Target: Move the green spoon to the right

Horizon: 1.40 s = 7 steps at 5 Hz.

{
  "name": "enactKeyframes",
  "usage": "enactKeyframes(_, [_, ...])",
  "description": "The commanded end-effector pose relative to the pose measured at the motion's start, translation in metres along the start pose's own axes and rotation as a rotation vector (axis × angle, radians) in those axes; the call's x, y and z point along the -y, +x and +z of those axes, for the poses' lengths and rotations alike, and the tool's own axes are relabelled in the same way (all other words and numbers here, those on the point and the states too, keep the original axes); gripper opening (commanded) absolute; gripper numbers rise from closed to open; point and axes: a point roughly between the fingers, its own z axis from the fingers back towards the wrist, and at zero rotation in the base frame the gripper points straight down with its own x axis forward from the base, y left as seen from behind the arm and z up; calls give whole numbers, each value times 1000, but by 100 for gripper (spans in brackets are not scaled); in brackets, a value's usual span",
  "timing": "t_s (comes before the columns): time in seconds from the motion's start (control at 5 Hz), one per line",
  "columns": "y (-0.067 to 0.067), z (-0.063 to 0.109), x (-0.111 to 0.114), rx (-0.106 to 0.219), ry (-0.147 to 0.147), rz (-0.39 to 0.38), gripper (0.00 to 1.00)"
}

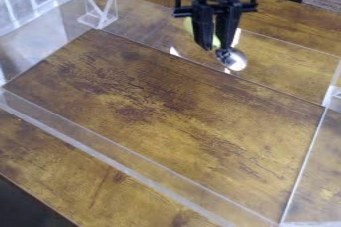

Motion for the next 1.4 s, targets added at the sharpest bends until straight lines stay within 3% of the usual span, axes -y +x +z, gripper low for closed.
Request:
enactKeyframes(0.0, [-36,33,-3,77,-69,-67,0])
enactKeyframes(0.4, [-65,5,-6,83,-16,-216,0])
enactKeyframes(0.6, [-70,-10,-10,74,18,-296,0])
enactKeyframes(1.2, [-68,-30,-13,55,49,-498,0])
